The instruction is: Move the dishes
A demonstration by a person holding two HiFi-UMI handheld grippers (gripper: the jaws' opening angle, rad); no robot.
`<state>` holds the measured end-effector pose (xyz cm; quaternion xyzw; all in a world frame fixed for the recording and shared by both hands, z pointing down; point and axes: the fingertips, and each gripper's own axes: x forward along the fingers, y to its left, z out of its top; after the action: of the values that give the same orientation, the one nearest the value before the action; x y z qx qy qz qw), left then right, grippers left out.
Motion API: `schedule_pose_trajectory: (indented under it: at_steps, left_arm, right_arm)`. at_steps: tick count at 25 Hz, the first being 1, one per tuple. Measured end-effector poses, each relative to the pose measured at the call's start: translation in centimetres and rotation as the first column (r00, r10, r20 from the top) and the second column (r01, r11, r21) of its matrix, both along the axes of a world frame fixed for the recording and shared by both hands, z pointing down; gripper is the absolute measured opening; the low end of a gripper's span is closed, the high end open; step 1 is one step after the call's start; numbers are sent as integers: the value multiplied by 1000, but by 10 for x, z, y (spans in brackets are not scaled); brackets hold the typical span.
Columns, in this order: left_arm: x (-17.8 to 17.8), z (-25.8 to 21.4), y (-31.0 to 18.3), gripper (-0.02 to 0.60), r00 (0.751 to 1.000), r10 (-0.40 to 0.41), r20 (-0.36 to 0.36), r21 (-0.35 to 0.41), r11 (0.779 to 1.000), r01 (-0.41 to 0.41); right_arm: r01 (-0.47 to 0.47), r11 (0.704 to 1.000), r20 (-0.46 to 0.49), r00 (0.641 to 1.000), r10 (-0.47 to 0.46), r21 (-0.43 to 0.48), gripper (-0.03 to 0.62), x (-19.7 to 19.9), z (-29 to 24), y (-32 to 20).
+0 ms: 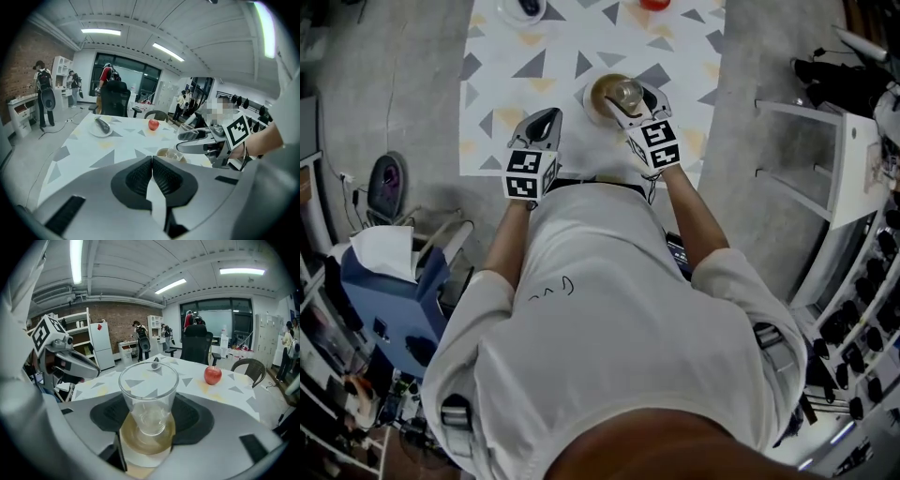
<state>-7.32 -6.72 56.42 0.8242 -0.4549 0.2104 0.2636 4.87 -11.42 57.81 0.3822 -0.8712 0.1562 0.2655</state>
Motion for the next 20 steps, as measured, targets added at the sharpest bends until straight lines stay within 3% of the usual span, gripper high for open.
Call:
schedule_pose_trajectory:
  at_steps: [13, 20]
  left_arm:
    - [45, -12, -27, 21, 983, 182, -27, 45, 983, -180]
    - [67, -14, -30, 21, 966, 256, -31, 50, 966, -255]
  right_arm:
    - [-142, 987, 40, 990, 139, 80, 272, 30, -56, 6]
    - [-231, 969, 29, 973, 229, 89, 272, 58, -62, 18]
